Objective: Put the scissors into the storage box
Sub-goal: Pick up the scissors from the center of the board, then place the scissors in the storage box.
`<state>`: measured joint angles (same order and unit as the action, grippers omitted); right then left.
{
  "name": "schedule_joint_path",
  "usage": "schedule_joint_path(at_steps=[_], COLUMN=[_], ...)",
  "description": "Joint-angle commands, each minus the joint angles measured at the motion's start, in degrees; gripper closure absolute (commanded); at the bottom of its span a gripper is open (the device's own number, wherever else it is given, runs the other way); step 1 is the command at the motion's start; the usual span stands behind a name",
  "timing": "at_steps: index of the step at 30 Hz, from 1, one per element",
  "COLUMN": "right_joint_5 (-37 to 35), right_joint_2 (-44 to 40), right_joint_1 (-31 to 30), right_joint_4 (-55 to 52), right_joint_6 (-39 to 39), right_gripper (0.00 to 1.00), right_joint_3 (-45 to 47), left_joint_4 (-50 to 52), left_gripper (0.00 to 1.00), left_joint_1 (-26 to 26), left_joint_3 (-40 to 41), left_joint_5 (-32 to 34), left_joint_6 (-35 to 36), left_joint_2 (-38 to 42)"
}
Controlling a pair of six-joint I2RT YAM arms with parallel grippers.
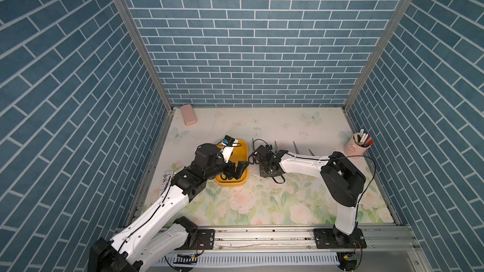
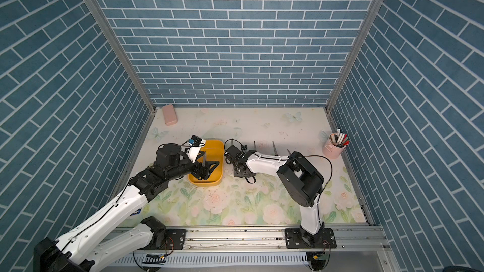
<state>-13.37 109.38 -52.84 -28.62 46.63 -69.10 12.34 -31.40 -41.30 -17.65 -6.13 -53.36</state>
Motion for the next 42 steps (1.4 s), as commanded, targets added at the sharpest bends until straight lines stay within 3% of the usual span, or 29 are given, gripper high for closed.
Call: schedule_joint_path(at_steps=[1,3,21,30,33,42], right_joint_5=[-0.22,-0.17,-1.22,-0.77,1.4,9.69], right_joint_2=[1.48,0.8,-7.37,-9.85,-10.28,-6.53], right_joint_1=[0.67,0.72,1.54,1.91,1.42,-5.16], right_joint_4=[-7.73,-7.93,-13.59,-15.57,-13.92,-9.72], right_joint_6=[-1.44,-2.3,-5.41,-6.78,-8.18,-8.2], right_gripper=[0.93,1.0,1.0,1.0,1.0,1.0], right_joint_3=[3.47,3.06,-4.87,-9.73,-12.3,-19.25], left_joint_4=[-0.25,-0.5,-2.67,-1.59,-1.2,-1.86], left_gripper=[0.01,0.01,0.0,0.0,0.0,0.0], left_joint_1=[-0.18,-0.2,-0.22,0.17,2.32,11.08], left_joint_3=[0.34,0.37,0.95,1.43,2.88,6.22], left_joint_5=[0.17,0.57,4.18,14.45,18.95,17.28], left_joint_6=[0.27,0.03,-0.46,-1.58,-3.25,-7.77], left_joint_2=[0.24,0.71,1.46,3.49,3.84,6.09])
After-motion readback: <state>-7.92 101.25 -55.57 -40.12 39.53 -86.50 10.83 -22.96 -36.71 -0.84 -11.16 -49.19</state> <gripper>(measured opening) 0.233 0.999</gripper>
